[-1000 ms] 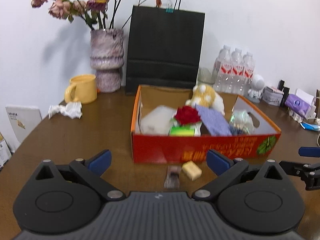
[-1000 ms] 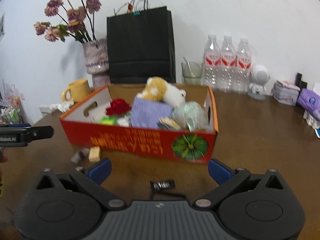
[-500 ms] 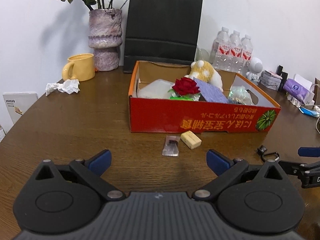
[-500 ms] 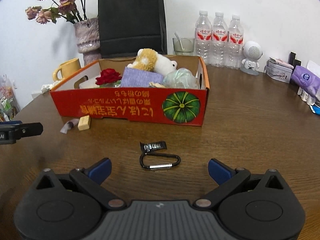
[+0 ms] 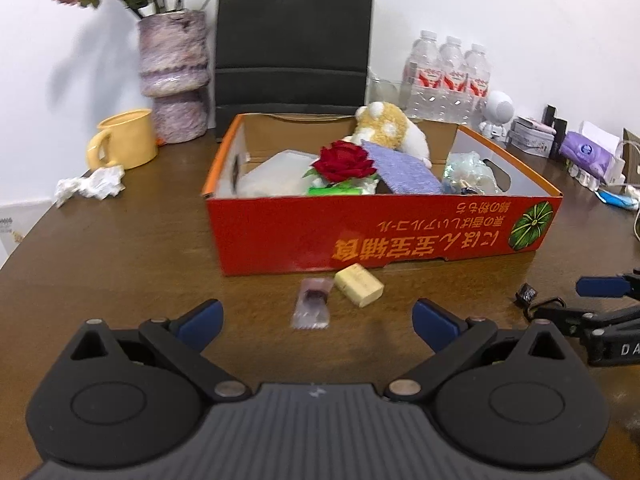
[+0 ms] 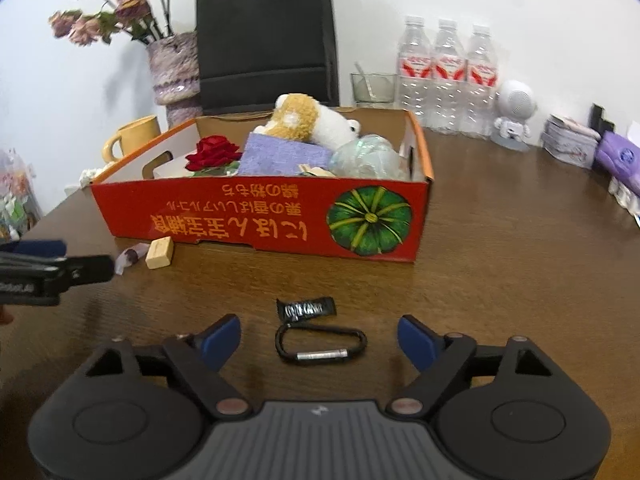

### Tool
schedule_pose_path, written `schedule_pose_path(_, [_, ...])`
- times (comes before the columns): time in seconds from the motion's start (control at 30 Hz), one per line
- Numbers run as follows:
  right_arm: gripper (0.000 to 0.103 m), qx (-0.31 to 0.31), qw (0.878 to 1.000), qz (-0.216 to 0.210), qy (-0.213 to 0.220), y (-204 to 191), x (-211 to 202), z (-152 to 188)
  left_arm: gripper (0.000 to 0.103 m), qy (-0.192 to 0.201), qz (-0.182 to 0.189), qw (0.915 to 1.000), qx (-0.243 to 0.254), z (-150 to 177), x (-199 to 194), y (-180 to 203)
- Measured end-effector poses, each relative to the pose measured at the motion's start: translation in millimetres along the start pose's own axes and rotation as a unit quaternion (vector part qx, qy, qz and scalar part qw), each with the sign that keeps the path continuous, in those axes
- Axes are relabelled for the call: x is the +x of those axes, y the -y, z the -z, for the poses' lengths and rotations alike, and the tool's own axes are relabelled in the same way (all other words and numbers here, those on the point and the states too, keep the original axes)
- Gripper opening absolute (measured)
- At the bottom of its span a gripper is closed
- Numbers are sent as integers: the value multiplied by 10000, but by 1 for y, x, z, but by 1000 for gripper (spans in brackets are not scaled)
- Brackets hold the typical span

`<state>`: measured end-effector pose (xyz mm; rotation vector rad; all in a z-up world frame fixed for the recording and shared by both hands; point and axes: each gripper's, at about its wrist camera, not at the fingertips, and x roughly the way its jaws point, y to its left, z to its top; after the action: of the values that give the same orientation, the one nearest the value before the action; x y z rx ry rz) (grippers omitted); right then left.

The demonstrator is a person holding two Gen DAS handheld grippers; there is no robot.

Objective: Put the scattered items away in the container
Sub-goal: 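Withdraw both grippers and reach toward the black tag and clear packet, then grasp the black tag with the right gripper while the left grasps a clear packet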

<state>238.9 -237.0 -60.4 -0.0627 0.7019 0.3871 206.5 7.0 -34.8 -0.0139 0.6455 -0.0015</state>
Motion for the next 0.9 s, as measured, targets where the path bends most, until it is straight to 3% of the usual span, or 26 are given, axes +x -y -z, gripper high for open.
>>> schedule_pose_path(0.1, [67,-119,9999,-50,-37,-1,9,-7,96,-42,-72,9999,148,-2,14,6])
schedule_pose_path(0.33, [57,-220,9994,-230,-114,0,24,-12,61,-294,-100,9995,48,1,34,-5])
schedule_pose_path(0.57, [30,-459,9986,-261,-74,-7,24,-12,40,-218,-31,9997,101,1,33,-15])
schedule_pose_path(0.73, [29,-517,9983,-264,-83,-11,19,-8,22,-187,62,9996,193,1,32,-13])
schedule_pose_path(0.9, [24,-506,9983,-278,-61,-12,17,-7,22,-160,30,9997,190,3,30,-11])
